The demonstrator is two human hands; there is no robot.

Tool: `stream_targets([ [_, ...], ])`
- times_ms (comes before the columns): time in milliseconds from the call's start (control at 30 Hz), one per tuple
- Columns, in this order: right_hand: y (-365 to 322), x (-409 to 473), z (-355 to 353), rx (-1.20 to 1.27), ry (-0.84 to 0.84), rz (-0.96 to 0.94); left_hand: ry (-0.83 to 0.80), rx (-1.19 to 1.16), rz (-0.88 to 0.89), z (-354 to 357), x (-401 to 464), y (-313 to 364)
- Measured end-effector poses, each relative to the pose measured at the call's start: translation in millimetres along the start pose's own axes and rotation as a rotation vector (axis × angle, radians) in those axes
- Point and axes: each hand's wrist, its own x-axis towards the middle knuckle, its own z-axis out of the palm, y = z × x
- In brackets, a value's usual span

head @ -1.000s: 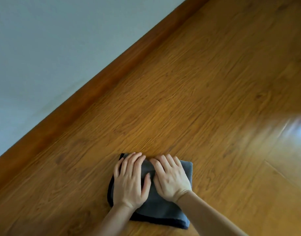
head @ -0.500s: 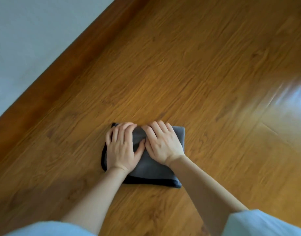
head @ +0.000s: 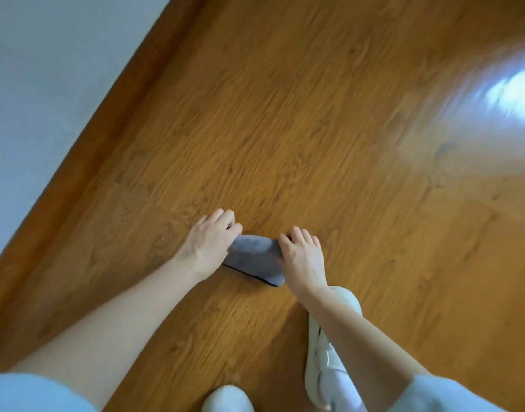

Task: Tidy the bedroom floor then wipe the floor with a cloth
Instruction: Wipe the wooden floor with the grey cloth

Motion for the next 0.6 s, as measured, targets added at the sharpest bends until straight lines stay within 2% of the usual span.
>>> stream_targets([
  [200,-15,-42,-151,0.233,0.188,0.042,-0.025,-0.139,-0.044,-166,-63,20],
  [333,-32,-57,-274,0.291,0.221,0.068,-0.016,-0.185,-0.007,-304,-87,34],
  [400,-42,-67,-338,0.379,0.274,0.104,0.008,-0.325,-0.06,-375,-104,46],
  [500,-61,-91,-440,0.525,0.433,0.187,0.177,-0.613,-0.168,-466,-140,68],
  [600,-75,-118,-544,0.747,0.591,0.326,0.279,-0.851,-0.184,-541,-175,104],
])
